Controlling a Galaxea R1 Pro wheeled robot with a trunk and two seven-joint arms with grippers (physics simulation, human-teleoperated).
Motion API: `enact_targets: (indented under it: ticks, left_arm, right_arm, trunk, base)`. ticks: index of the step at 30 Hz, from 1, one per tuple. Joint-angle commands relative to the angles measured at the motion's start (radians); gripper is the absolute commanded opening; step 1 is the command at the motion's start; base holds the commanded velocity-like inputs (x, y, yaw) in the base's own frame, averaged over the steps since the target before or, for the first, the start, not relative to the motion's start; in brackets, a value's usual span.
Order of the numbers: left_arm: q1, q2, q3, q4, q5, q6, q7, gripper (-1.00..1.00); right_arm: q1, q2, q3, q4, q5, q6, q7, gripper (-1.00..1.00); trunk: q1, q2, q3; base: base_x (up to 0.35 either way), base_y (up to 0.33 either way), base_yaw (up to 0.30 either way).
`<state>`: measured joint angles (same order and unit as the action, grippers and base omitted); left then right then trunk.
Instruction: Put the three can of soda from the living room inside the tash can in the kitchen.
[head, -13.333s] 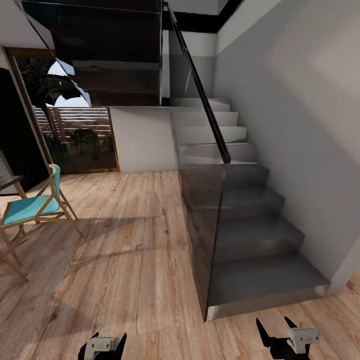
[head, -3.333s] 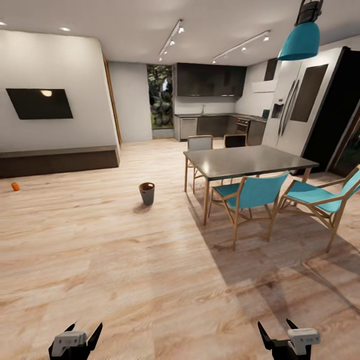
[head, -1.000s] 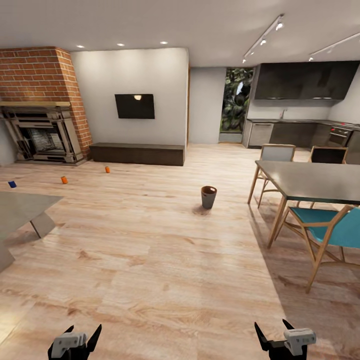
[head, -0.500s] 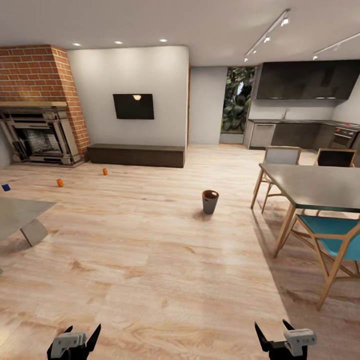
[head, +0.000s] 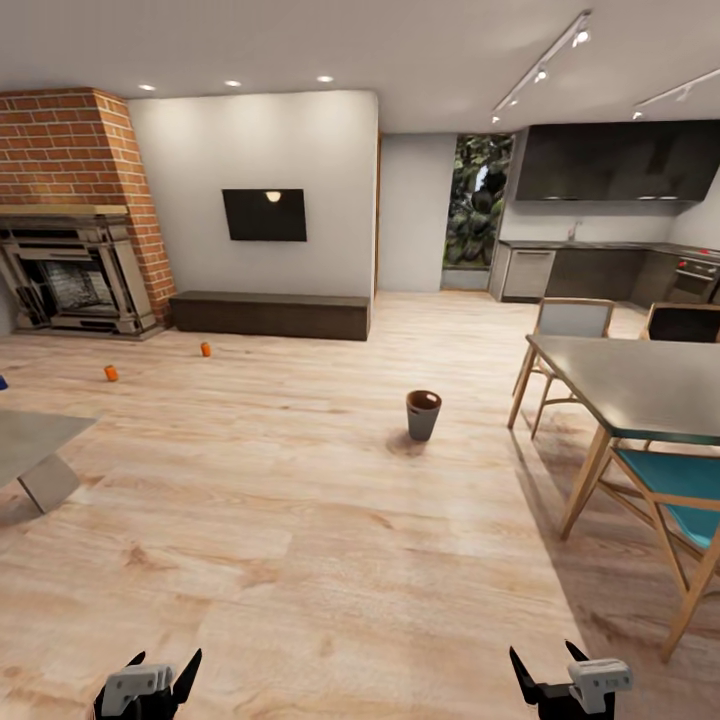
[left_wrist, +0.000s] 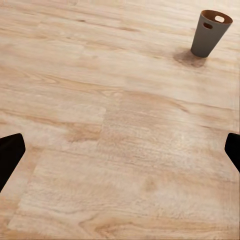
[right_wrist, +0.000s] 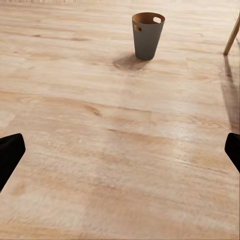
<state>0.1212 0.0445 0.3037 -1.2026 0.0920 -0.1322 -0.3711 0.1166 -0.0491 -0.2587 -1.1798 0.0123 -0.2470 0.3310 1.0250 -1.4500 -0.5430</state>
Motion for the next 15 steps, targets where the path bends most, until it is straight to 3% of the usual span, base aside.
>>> enact_targets:
  ticks: [1,15]
  left_arm:
    - [0.0,0.0,0.0,0.0,0.0,0.0,0.0,1.0]
    - [0.0,0.0,0.0,0.0,0.0,0.0,0.001,1.0]
  right_arm:
    - [0.0,0.0,0.0,0.0,0.0,0.0,0.0,1.0]
    - [0.0,0.0,0.0,0.0,-0.001,0.0,-0.001,1.0]
  trunk:
    - [0.0,0.0,0.001]
    - [0.0,0.0,0.011]
  base:
    - [0.303,0.0,0.0]
    - [0.298,0.0,0.0]
